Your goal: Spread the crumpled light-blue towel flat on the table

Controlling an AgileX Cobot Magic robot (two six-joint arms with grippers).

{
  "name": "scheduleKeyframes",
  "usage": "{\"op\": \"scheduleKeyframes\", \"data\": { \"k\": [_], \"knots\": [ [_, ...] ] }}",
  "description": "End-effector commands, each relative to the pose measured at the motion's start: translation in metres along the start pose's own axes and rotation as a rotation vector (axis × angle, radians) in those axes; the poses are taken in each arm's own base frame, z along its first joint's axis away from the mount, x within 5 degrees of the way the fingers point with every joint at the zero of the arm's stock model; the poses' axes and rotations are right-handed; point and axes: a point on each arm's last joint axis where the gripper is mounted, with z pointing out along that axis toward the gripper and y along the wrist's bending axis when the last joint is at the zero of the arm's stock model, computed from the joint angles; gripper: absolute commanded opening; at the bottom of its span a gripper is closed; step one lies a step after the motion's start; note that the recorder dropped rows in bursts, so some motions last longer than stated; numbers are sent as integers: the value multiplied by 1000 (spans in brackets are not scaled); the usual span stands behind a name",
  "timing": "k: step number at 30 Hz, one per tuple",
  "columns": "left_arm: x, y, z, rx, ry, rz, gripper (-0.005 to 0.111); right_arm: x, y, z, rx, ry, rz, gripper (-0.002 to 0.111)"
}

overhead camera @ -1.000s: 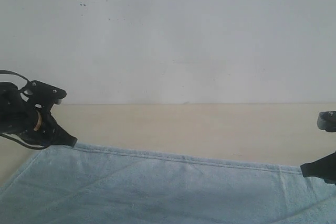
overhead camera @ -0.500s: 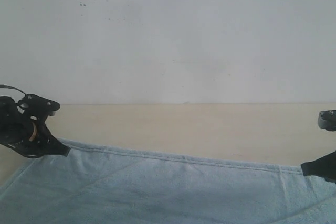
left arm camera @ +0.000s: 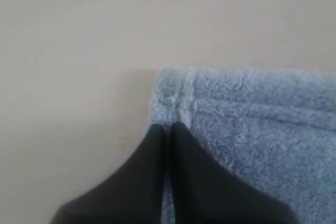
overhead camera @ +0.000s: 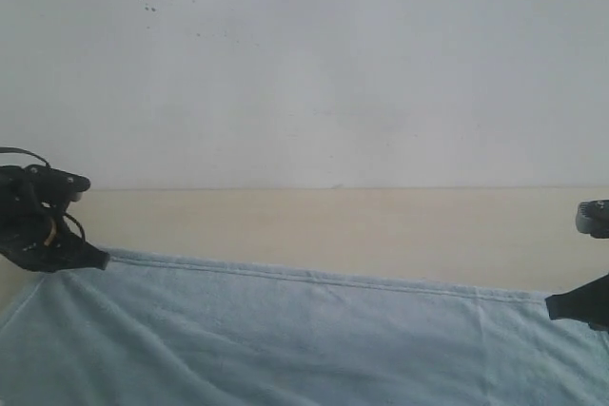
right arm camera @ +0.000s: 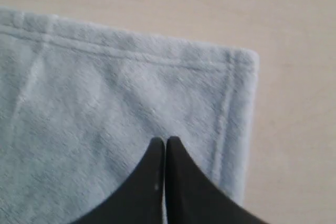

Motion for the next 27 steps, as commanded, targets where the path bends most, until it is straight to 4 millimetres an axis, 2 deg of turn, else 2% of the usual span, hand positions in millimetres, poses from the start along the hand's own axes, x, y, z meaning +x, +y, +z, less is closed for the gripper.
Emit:
{"op": "scheduleKeyframes", "data": {
  "k": [1, 4, 8, 13, 20, 23, 27],
  "knots": [
    [21, 21, 11, -79, 113, -70, 5, 0, -1, 1, 12, -9, -33, 0],
    [23, 20, 10, -71, 115, -65, 5, 2, -2, 5, 16, 2, -64, 0],
    [10, 13, -3, -46, 59, -44, 5, 10, -2, 18, 11, 44, -75, 0],
    [-15, 5, -32, -13, -47, -19, 5, 17, -3, 30, 20, 73, -72, 0],
    [-35, 9, -66, -29, -113, -43, 5, 14, -5, 30, 44, 44, -72, 0],
    [-34, 8, -77, -28, -113, -53, 5, 14, -5, 30, 45, 42, -72, 0],
    [-20, 2, -83, 26, -99, -73, 5, 13, -6, 30, 55, 31, -72, 0]
  ]
}}
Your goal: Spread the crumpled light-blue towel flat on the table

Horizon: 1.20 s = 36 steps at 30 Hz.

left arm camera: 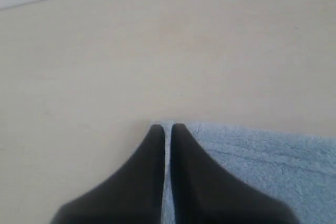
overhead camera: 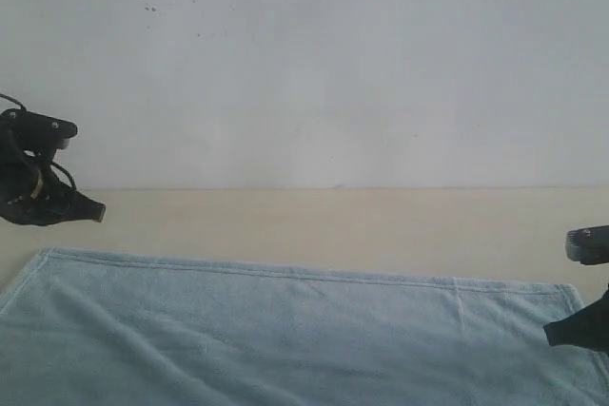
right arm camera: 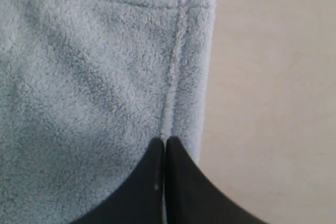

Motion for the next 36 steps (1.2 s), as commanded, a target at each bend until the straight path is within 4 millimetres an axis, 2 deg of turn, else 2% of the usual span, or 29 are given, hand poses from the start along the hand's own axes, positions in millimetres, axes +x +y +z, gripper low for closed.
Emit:
{"op": "scheduleKeyframes", "data": {
  "k": [1, 7, 18, 24, 30, 36],
  "knots": [
    [17, -9, -11, 68, 22, -35, 5, 0, -1, 0, 14, -13, -13, 0],
    [36, -17, -14, 142, 28, -50, 5, 1, 1, 0, 0, 3, -14, 0],
    [47, -21, -18, 192, 40, -102, 5, 3, 3, 0, -36, 39, -4, 0],
    [43, -26, -31, 222, 1, -89, 5, 5, 3, 4, -31, 46, -7, 0],
    [34, -42, -51, 245, -35, -55, 5, 12, 3, 17, -25, 78, -20, 0],
    [25, -47, -69, 254, -74, -35, 5, 9, 0, 17, 6, 43, -45, 0]
  ]
}}
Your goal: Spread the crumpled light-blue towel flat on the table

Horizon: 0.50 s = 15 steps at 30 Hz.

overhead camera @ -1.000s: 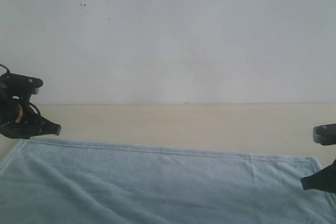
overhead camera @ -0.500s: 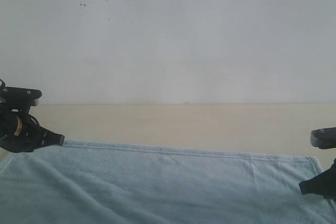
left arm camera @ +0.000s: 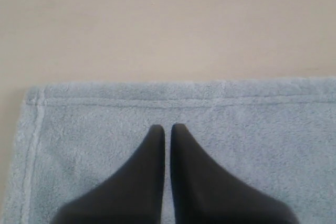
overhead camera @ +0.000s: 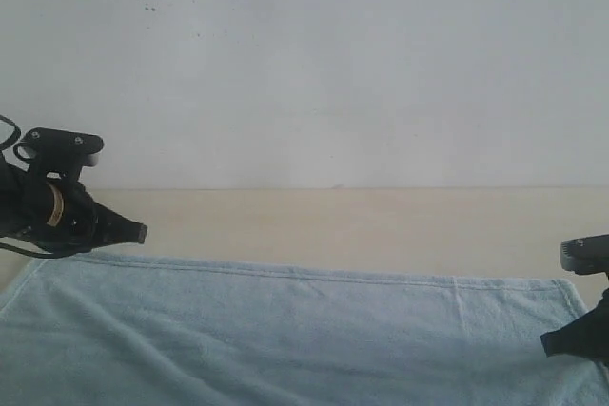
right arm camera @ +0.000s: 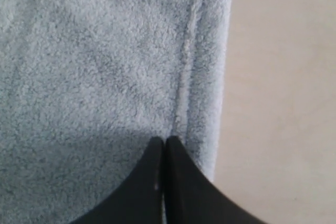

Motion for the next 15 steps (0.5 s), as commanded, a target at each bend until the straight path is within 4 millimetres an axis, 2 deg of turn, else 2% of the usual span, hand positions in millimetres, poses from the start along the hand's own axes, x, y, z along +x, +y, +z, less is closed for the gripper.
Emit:
{"op": "scheduleKeyframes", "data": {
  "k": [1, 4, 7, 12, 15],
  "knots": [
    [-7, -4, -14, -1, -25, -5, 5, 2, -1, 5, 9, 5, -24, 0],
    [-7, -2, -18, -23, -18, -5, 5, -4, -3, -1, 36, -40, -9, 0],
    [-10, 0, -23, -36, -21, -5, 5, -16, -8, -17, 77, -134, 44, 0],
    [-13, -5, -37, 7, -69, -25, 5, -36, -11, -61, 86, -278, 117, 0],
    [-11, -10, -51, 52, -106, -36, 5, -42, -9, -85, 60, -322, 147, 0]
  ]
}}
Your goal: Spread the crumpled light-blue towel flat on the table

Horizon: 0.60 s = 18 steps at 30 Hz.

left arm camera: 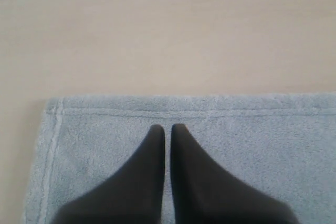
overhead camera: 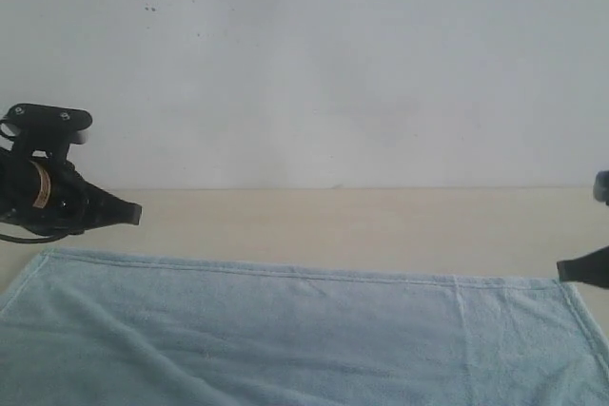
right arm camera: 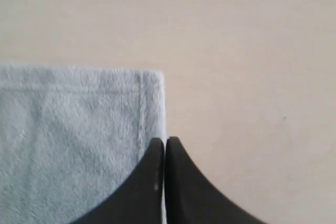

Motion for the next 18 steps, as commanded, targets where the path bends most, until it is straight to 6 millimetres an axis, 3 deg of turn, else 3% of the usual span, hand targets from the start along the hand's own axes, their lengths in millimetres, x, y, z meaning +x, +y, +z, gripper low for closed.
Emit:
{"op": "scheduleKeyframes", "data": {
  "k": [1, 10, 15, 18],
  "knots": [
    [0, -9, -22, 71, -61, -33, 5, -19, 0, -34, -25, -80, 55, 0],
    [3, -1, -90, 126, -197, -131, 5, -36, 2, -97, -77, -210, 116, 0],
    [13, 7, -140, 139, -301, -168, 5, -25, 2, -135, -74, -301, 116, 0],
    [29, 13, -167, 143, -348, -198, 5, -13, 4, -158, -81, -349, 112, 0]
  ]
}}
